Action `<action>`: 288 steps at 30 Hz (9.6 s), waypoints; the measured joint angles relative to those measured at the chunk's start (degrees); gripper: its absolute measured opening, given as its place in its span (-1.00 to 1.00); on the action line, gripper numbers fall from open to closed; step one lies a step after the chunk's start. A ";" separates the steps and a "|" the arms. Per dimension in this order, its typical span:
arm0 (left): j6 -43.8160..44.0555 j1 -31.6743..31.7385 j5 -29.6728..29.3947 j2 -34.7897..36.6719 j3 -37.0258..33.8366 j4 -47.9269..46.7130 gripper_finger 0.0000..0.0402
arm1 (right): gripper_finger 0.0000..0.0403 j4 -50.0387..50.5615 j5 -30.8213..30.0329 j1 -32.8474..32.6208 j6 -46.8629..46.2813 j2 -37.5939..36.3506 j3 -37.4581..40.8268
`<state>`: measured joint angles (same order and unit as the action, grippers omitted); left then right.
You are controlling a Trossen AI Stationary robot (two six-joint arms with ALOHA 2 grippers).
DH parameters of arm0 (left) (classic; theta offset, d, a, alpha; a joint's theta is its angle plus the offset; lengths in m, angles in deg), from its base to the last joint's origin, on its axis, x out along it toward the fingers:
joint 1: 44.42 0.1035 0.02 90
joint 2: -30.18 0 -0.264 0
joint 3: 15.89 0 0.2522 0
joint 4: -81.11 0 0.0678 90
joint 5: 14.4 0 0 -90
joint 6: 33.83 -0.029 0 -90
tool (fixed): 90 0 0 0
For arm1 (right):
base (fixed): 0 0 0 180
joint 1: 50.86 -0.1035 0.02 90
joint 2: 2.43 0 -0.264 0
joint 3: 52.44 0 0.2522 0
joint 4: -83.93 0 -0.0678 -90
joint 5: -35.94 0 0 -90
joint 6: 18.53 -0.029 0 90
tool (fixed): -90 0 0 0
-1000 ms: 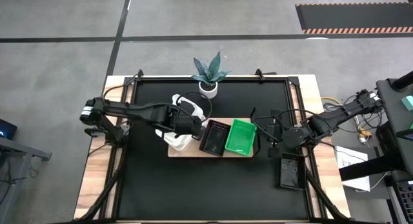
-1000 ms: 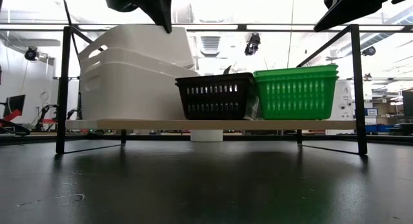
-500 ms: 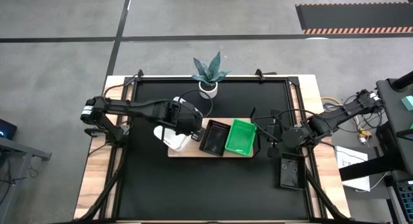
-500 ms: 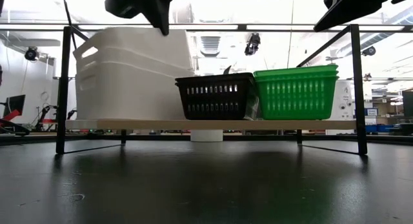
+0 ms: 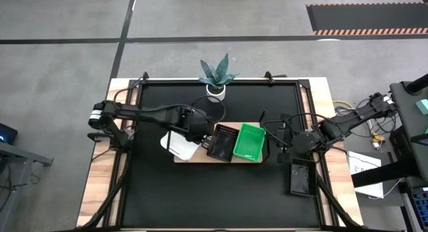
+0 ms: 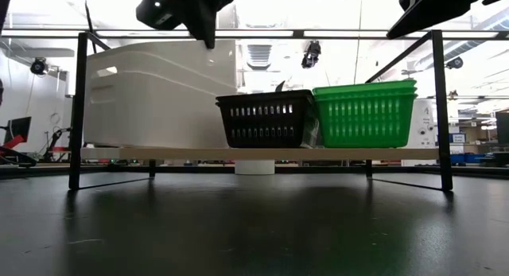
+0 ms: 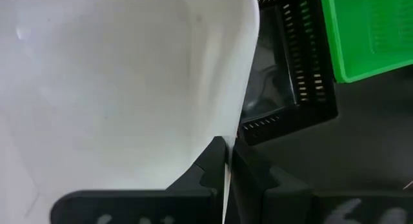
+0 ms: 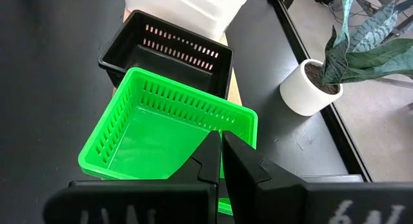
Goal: Stack baskets on shelf by color
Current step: Stack the white bin on top of the other white bins on the shelf
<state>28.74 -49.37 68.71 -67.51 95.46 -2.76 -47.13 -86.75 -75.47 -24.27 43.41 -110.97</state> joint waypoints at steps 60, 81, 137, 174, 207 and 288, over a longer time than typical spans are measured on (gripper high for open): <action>2.97 -8.72 -6.83 -6.77 21.15 -16.57 -0.87 | -0.96 -2.85 0.04 0.01 2.75 0.00 0.02; 3.04 -7.76 -7.33 -6.86 8.86 -12.92 -0.04 | -0.96 -2.66 0.04 0.01 2.87 0.00 0.02; -0.57 -5.13 14.12 -5.53 9.83 -18.11 -1.00 | -0.96 -2.90 0.02 -0.01 3.39 0.02 0.02; -6.35 0.51 11.73 -4.73 5.92 0.02 -0.76 | -0.96 -2.90 0.02 0.01 3.81 0.02 0.02; -35.04 -27.79 -35.96 12.51 -20.44 14.26 -0.38 | 0.03 -6.23 18.13 21.73 6.72 37.39 -40.44; -37.46 -32.72 -51.24 32.87 -39.65 18.65 -0.38 | -0.96 12.09 31.43 33.62 -22.99 62.53 -68.27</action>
<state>-8.73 -82.09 17.47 -34.63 55.81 15.89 -35.04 -55.32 -41.85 -47.26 105.95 -179.24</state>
